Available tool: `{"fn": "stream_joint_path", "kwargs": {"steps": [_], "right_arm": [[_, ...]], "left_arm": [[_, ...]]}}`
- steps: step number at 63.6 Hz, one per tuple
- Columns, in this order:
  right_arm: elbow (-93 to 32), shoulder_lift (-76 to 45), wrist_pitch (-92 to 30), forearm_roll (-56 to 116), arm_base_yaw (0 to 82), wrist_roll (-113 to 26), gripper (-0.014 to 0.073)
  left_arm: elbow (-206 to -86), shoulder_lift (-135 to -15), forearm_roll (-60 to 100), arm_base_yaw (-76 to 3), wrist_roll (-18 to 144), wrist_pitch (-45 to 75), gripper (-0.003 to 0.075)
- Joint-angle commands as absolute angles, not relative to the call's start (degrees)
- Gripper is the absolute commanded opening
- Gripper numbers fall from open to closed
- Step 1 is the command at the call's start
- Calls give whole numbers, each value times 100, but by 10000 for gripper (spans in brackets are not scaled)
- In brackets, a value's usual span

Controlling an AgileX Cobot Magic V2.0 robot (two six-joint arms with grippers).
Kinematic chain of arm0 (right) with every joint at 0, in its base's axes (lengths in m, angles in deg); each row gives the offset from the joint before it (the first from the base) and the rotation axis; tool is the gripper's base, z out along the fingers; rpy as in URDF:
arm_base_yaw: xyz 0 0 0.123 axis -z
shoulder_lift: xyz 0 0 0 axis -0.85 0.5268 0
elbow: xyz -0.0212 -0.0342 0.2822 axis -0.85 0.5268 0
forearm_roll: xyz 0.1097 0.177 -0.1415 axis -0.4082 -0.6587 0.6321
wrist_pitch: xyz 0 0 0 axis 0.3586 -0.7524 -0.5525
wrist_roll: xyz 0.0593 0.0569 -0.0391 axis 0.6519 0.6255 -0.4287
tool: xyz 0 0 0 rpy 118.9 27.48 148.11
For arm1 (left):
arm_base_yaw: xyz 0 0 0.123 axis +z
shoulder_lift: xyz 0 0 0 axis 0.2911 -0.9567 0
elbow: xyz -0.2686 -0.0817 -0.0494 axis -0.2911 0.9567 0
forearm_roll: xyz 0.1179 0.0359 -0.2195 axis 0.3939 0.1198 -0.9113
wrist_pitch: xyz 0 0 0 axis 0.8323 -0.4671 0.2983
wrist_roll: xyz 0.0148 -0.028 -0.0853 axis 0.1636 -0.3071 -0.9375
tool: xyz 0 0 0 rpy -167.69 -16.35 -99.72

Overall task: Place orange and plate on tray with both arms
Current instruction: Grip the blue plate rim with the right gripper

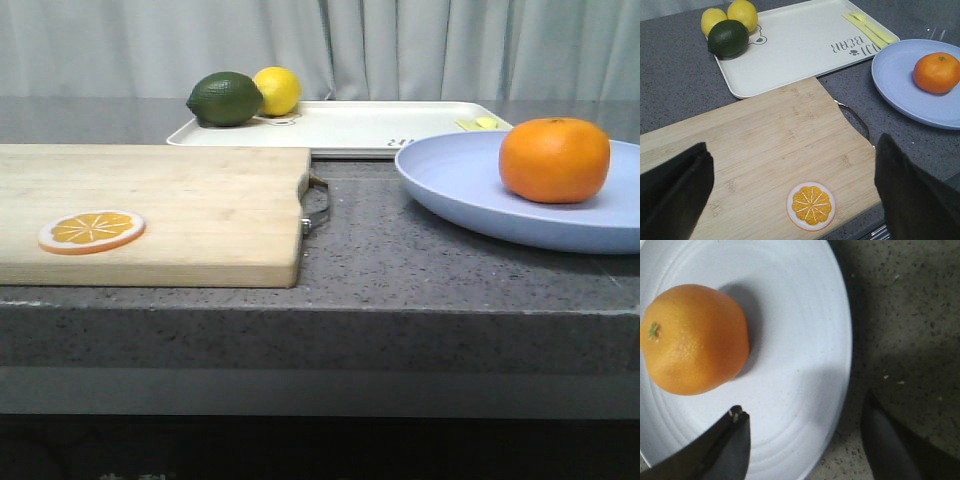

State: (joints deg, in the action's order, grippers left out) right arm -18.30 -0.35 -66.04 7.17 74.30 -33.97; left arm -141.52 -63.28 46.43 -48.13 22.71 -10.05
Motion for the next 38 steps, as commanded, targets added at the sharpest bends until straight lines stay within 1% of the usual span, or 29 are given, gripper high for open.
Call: {"fn": "stream_joint_path", "kwargs": {"steps": [1,20,26,38], "right_arm": [[-1958,21,-6439,383,7458,-3482,405],[-1958,452,-6575,265,7458,-3472,305],[-1958,472,-6588,244,7458,-3470,221],[-1958,472,-6592,229,7458,-3359,17]], "left_arm": [[-14285,-6337,4643,-4785,2219,-594,631],[-14285,-6411,4643,-4785,2219,-594,631],[-14285,-6450,4643,-4785,2219,-594,631],[-14285,-6450,4643,-4785,2219,-594,631]]}}
